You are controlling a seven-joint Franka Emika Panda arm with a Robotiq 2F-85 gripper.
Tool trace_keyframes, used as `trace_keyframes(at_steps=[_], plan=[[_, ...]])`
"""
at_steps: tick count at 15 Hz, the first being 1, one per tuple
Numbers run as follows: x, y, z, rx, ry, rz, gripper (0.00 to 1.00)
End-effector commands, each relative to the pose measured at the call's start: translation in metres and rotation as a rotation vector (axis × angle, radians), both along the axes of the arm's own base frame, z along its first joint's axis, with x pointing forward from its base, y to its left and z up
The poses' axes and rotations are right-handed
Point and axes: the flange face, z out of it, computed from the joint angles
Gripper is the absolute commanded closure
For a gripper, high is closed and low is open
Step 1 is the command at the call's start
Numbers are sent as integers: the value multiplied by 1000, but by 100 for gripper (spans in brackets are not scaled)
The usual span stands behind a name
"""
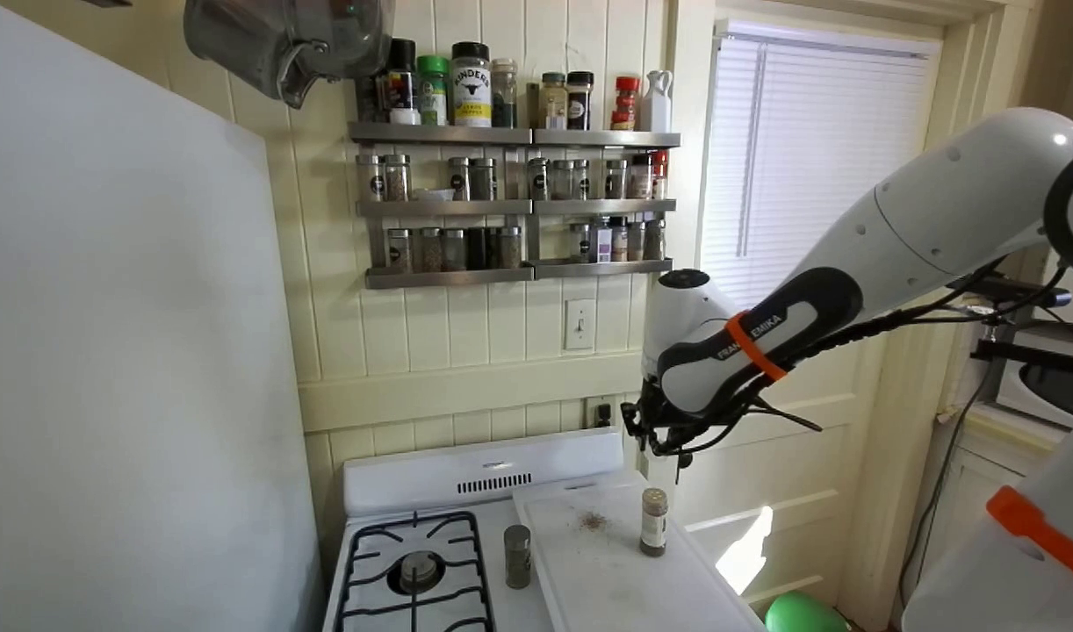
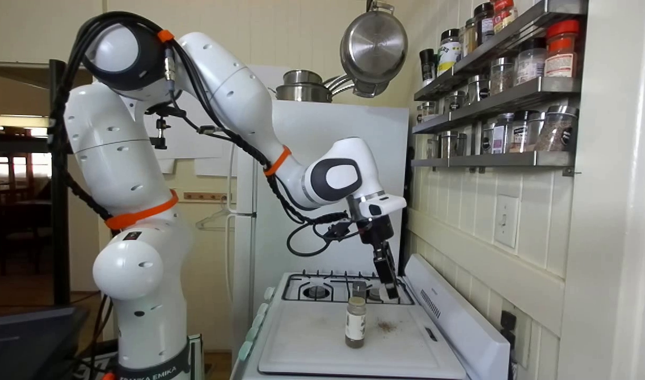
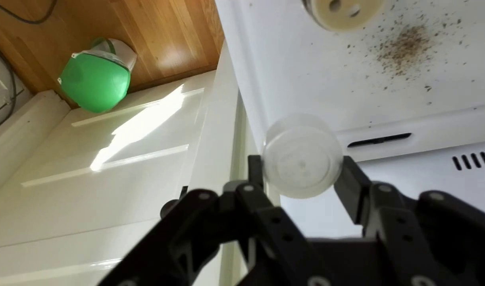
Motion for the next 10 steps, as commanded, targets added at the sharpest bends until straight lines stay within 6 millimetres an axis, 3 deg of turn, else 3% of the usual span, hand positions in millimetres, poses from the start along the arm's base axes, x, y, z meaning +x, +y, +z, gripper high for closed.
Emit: trace_keyframes(at_steps=[1, 10], plan=[[-14, 16, 4, 52, 2, 87, 76], [-26, 50, -15, 58, 64, 227, 76]])
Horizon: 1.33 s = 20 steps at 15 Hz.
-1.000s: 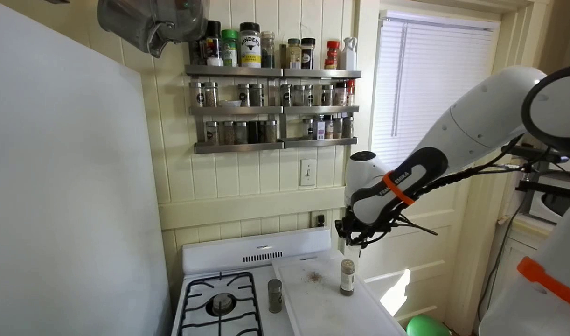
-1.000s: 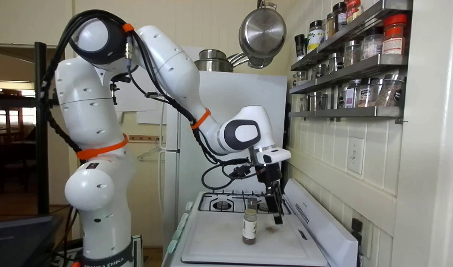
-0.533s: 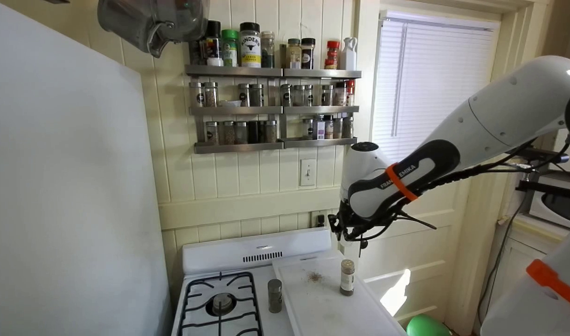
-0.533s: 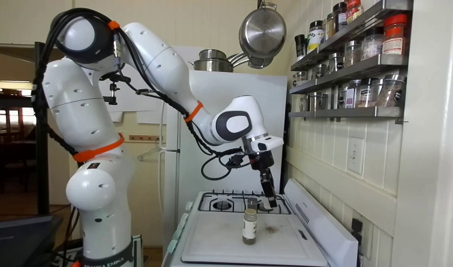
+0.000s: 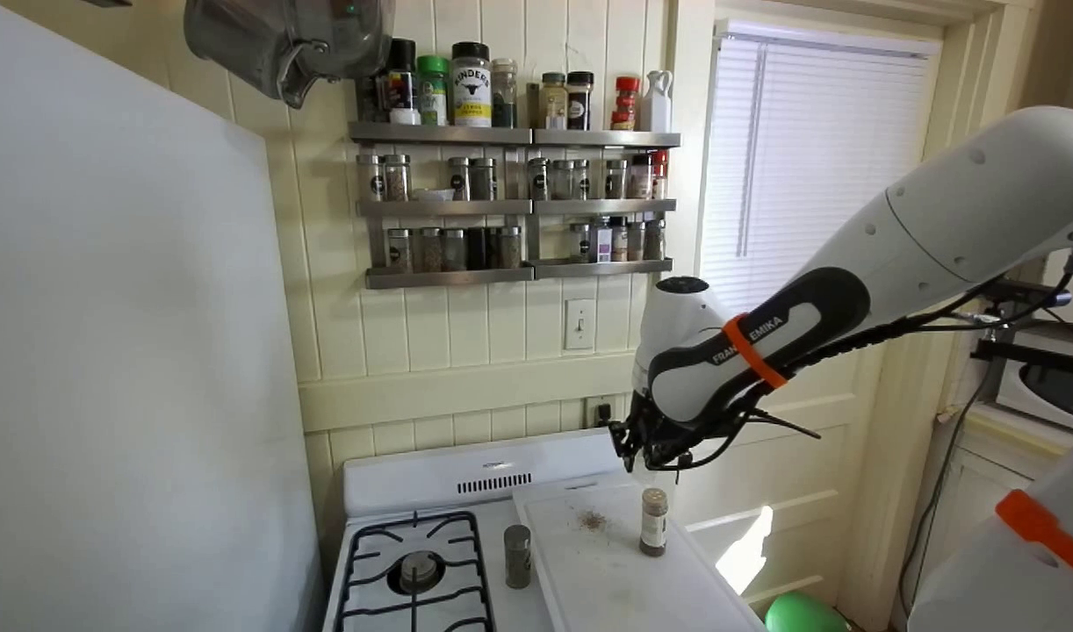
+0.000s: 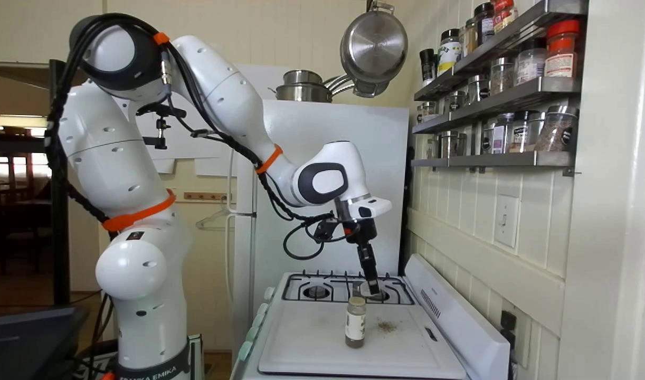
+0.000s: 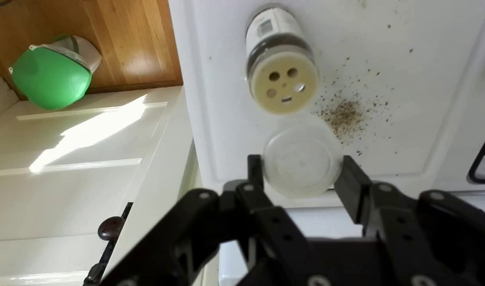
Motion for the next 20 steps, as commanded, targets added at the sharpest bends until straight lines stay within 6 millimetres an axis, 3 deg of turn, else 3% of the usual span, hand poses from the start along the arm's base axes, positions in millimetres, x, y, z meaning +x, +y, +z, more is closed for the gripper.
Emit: trace_keyframes(at_steps=[1, 10, 12, 14, 15, 17, 20], plan=[[-14, 11, -7, 12, 23, 47, 76], [-32, 10, -6, 21, 2, 37, 76], [-22, 3, 2, 32, -5, 15, 76], [-22, -4, 5, 39, -20, -5, 76], [-34, -7, 0, 48, -25, -14, 76], [-22, -14, 3, 76, -23, -25, 76], [-24, -20, 2, 118, -24, -32, 76]])
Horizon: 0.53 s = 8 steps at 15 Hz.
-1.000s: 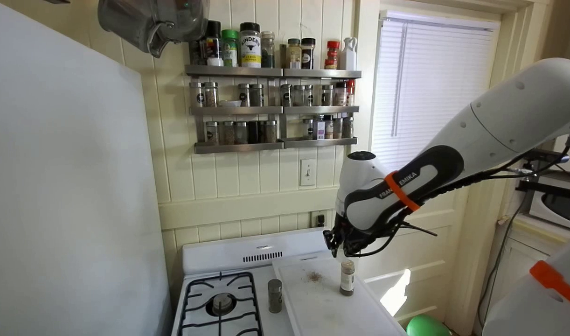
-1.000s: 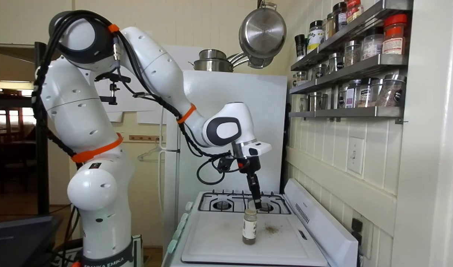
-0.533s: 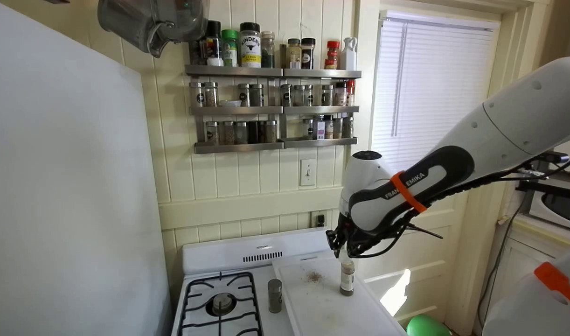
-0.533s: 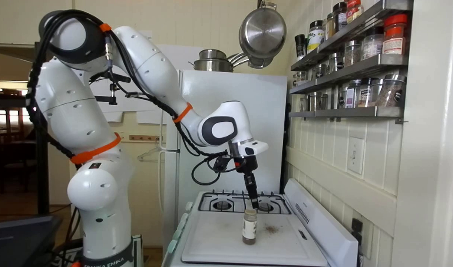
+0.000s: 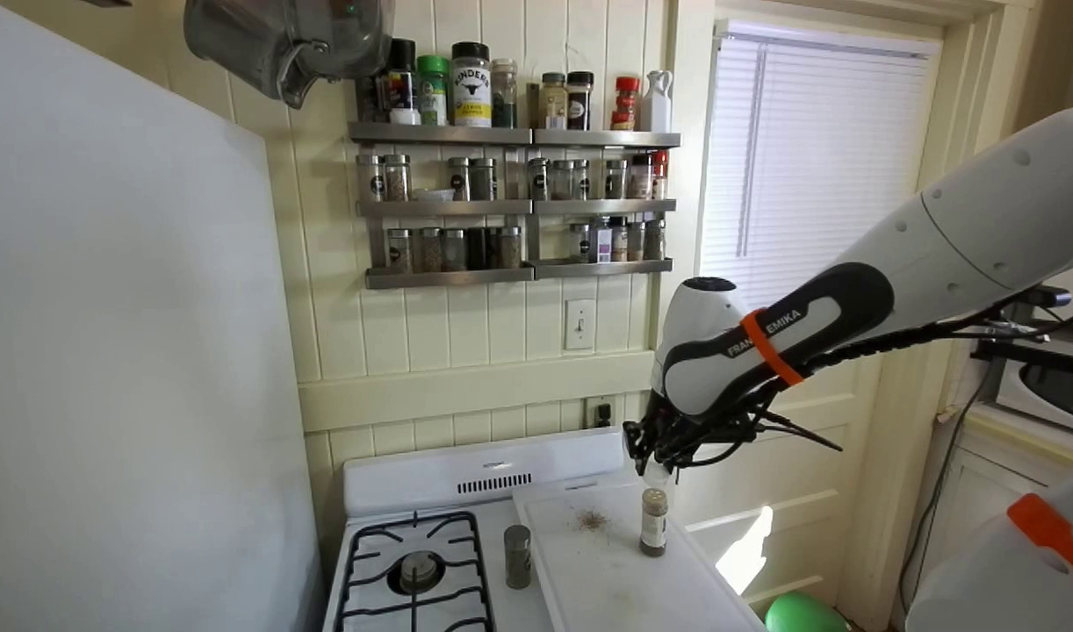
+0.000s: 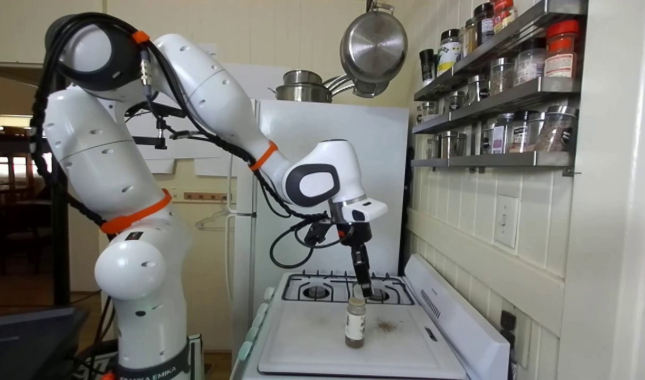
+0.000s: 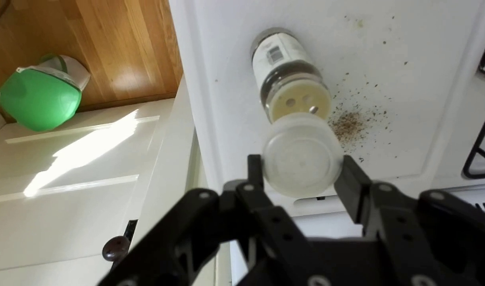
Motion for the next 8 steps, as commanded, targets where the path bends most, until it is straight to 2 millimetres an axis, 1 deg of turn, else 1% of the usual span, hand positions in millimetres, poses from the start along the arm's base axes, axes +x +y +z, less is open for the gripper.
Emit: trace_keyframes(at_steps=[1, 8], plan=[[-5, -5, 0, 55, -15, -2, 76], [-3, -7, -1, 96, 3, -4, 76]])
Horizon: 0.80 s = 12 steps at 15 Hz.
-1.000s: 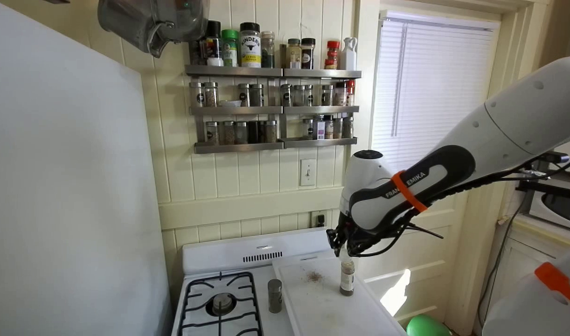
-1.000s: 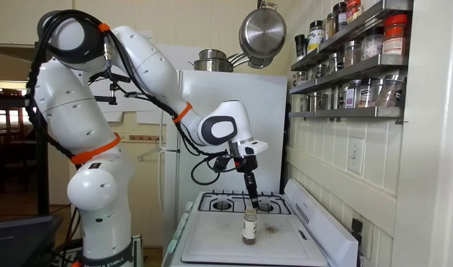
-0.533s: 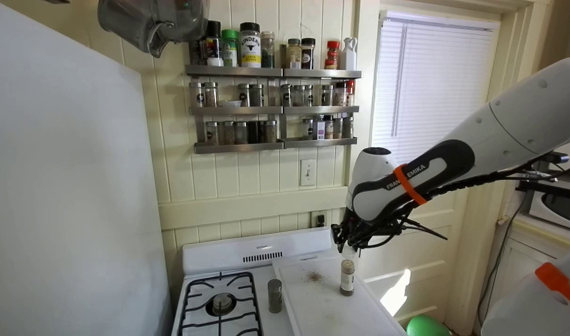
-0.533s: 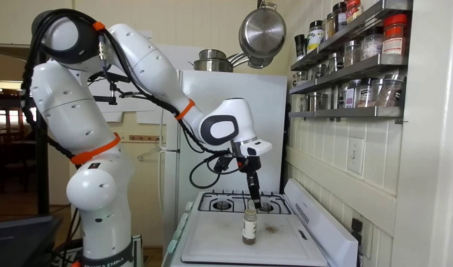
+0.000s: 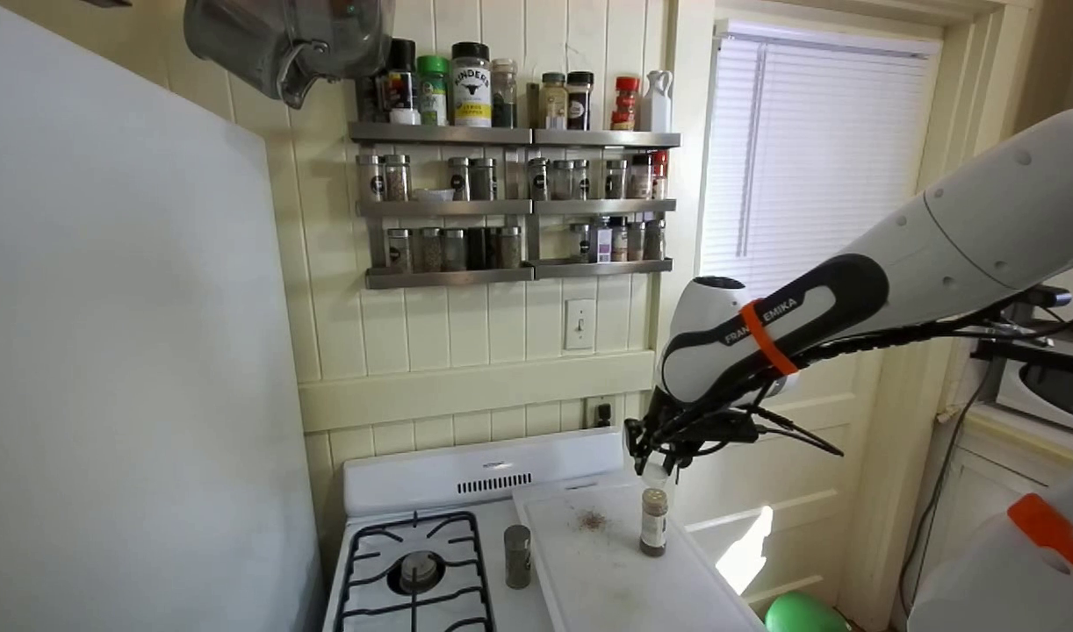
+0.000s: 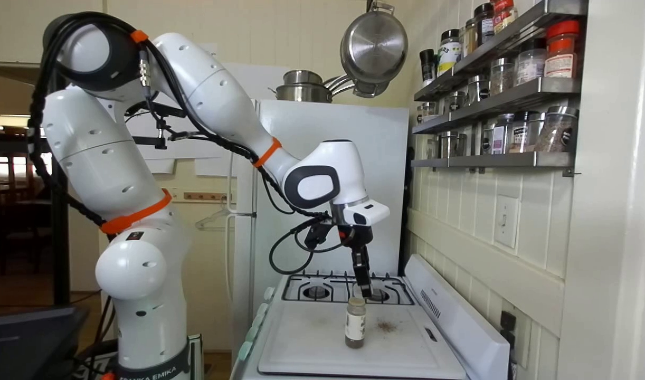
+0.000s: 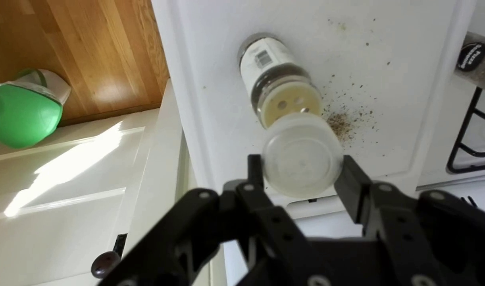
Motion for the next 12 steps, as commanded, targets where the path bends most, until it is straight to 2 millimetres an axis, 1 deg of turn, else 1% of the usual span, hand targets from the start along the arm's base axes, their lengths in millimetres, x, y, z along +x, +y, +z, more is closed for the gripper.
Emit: trace_keyframes(at_steps=[1, 12], plan=[[-2, 1, -2, 30, 17, 7, 76], [-3, 2, -14, 35, 59, 34, 76]])
